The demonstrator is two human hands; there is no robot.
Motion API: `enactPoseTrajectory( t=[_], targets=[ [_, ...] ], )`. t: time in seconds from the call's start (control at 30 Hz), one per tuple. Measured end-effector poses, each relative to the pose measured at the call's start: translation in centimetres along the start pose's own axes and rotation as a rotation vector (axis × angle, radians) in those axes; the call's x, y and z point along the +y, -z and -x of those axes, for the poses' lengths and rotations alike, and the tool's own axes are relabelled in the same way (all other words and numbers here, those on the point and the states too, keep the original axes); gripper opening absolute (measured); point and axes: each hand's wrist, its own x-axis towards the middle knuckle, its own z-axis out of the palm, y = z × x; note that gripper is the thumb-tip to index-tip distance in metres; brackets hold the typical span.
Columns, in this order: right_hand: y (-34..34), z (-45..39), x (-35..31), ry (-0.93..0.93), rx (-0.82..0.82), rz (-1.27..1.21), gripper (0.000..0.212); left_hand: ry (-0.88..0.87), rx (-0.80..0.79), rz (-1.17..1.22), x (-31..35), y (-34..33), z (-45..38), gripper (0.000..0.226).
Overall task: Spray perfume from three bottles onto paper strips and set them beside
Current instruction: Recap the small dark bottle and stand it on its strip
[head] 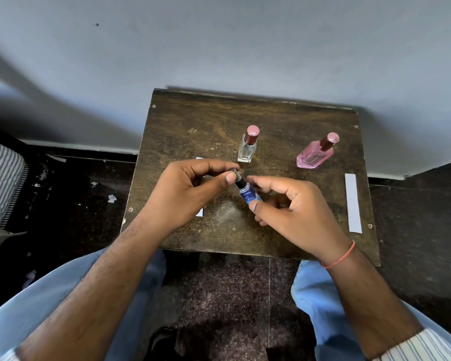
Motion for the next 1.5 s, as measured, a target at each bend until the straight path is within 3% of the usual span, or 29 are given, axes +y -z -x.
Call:
enactPoseTrajectory(
  t=[0.67, 0.87, 0.97, 1.1, 1.33, 1.5],
  targets=[
    [-0.9, -0.1, -0.7, 0.005, -0.008, -0.158, 0.04, -0.067, -0.001, -0.019, 0.9, 0.3, 0.4, 0.023],
    [-2.2, -1.5, -2.1, 0.031, 0.05, -0.154, 0.035, -0.042, -0.095, -0.171, 0.4, 1.8, 0.9, 0.053],
    [-2.9, -2.2, -2.5, 0.05, 0.079, -0.182, 0.033, -0.007, -0.012, -0.227, 0.1, 2.8, 0.9, 0.034],
    [-4.3, -3.1, -3.4, 0.102, 0.107, -0.122, 0.031, -0.052, 0.081, -0.197, 0.3, 3.7, 0.7, 0.029],
    [-6.6, -4.3, -4.5, 0.251, 0.302, 0.036, 0.026, -0.119, 0.181, -0.324, 0.1, 4.5, 0.2, 0.03],
    [-7.6, -4.8, -5.0, 0.227, 0.318, 0.05, 0.028, -0.131, 0.22, -0.371, -0.1, 5.0, -0.4, 0.029]
  ],
)
